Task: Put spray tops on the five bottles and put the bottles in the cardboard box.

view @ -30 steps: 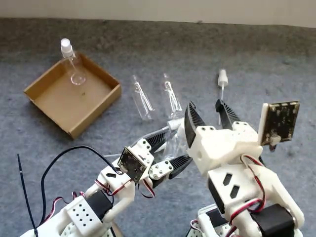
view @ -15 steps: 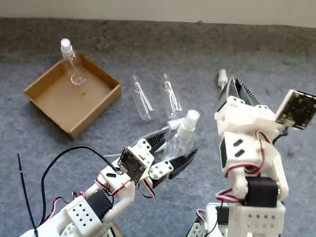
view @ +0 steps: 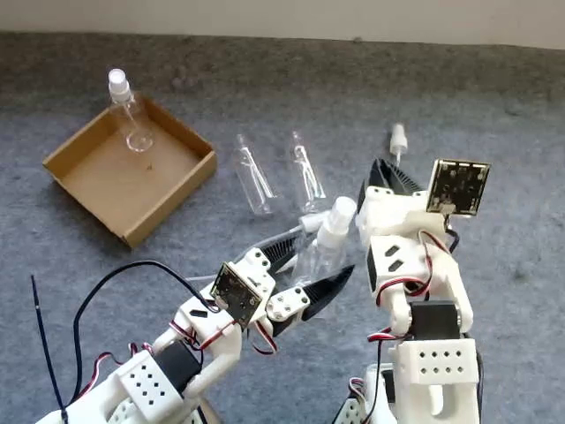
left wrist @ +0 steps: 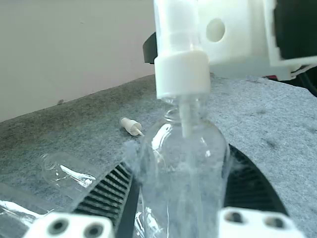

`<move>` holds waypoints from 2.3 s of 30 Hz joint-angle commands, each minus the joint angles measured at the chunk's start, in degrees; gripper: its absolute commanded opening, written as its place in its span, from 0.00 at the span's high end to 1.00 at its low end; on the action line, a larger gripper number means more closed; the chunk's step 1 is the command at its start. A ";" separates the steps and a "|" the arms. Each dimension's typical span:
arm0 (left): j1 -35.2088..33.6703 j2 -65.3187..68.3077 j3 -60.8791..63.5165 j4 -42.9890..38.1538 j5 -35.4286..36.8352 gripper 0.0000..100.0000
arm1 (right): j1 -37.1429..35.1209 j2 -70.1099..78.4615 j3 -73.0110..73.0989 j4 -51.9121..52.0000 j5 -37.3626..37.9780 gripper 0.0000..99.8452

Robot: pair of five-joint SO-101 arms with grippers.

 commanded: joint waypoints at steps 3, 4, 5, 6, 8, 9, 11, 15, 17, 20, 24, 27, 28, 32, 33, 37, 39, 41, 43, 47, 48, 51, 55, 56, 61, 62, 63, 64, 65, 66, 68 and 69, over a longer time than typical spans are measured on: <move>0.40 -1.01 1.54 -1.32 0.26 0.93 | -3.56 -0.75 -2.24 -1.45 0.70 0.99; 0.40 -1.01 1.54 -1.32 0.26 0.93 | -4.09 -0.75 -2.33 -1.45 0.70 0.99; 0.40 -1.01 1.54 -1.32 0.26 0.93 | -4.53 -0.75 -2.59 -1.01 0.70 0.99; 0.40 -1.01 1.54 -1.23 0.26 0.93 | -5.14 -0.75 -3.47 0.13 0.53 0.99; 0.40 -1.01 1.54 -1.14 0.26 0.93 | -7.16 -0.75 -5.58 3.74 0.44 0.99; 0.40 -1.01 1.54 -1.14 0.26 0.93 | -8.22 -0.75 -6.99 5.76 0.44 0.99; 0.40 -1.01 1.54 -1.14 0.26 0.93 | -9.27 -0.75 -9.98 9.36 0.44 0.99; 0.40 -1.01 1.54 -1.14 0.26 0.93 | -9.45 -0.75 -15.60 14.02 0.44 0.99; 0.40 -1.01 1.54 -1.14 0.26 0.93 | -9.45 -0.75 -17.80 16.31 0.44 0.99; 0.40 -1.01 1.54 -1.14 0.26 0.93 | -9.45 -0.75 -20.00 19.03 0.44 0.99; 0.40 -1.01 1.54 -1.14 0.26 0.93 | -9.45 -0.75 -20.70 20.97 0.62 0.99; 0.40 -1.01 1.54 -1.14 0.26 0.93 | -9.45 -0.75 -20.70 22.64 0.70 0.99; 0.40 -1.01 1.54 -1.14 0.26 0.93 | -9.45 -0.75 -20.70 23.08 0.70 0.99; 0.40 -1.01 1.54 -1.05 0.26 0.93 | -9.45 -1.98 -21.41 22.99 0.79 0.99; 0.40 -1.01 1.54 -1.05 0.26 0.93 | -9.45 -3.03 -22.02 22.99 0.79 0.99; 0.40 -1.01 1.54 -1.05 0.26 0.93 | -9.45 -6.55 -26.95 22.99 0.79 0.99; 0.40 -1.01 1.54 -1.05 0.26 0.93 | -9.71 -6.46 -29.32 22.99 0.62 0.99; 0.40 -1.01 1.54 -1.05 0.26 0.93 | -9.80 -5.67 -31.08 22.99 0.44 0.99; 0.40 -1.01 1.54 -1.05 0.26 0.93 | -10.15 -4.00 -31.96 22.99 0.44 0.99; 0.40 -1.01 1.54 -1.05 0.26 0.93 | -13.67 0.31 -32.66 21.85 0.53 0.99; 0.40 -1.01 1.54 -1.05 0.26 0.93 | -14.55 1.54 -33.27 20.70 0.70 0.99; 0.40 -1.01 1.54 -1.05 0.26 0.93 | -15.69 5.23 -35.56 18.33 0.70 0.99; 0.40 -1.01 1.54 -1.05 0.26 0.93 | -15.87 9.27 -37.85 18.42 0.70 0.99; 0.40 -1.01 1.54 -1.05 0.26 0.93 | -15.87 9.71 -38.02 18.51 0.70 0.99; 0.40 -1.01 1.54 -1.05 0.26 0.93 | -15.96 8.22 -37.93 18.68 0.53 0.99; 0.40 -1.01 1.54 -1.05 0.26 0.93 | -15.96 7.96 -37.93 19.47 0.53 0.99; 0.40 -1.01 1.54 -1.05 0.26 0.93 | -16.04 7.78 -37.93 20.88 0.44 0.99; 0.40 -1.01 1.54 -1.05 0.26 0.93 | -16.04 7.78 -37.93 22.29 0.44 0.99; 0.31 -1.01 1.54 -1.05 0.26 0.93 | -16.57 7.78 -37.93 23.43 0.44 0.99; 0.04 -1.01 1.54 -1.14 0.26 0.93 | -17.36 7.60 -37.93 24.40 0.44 0.99; -1.36 -1.01 1.54 -1.41 0.26 0.93 | -19.03 7.43 -37.93 26.24 0.70 0.99; -2.42 -1.01 1.54 -1.41 0.26 0.93 | -19.74 7.43 -37.93 27.47 0.70 0.99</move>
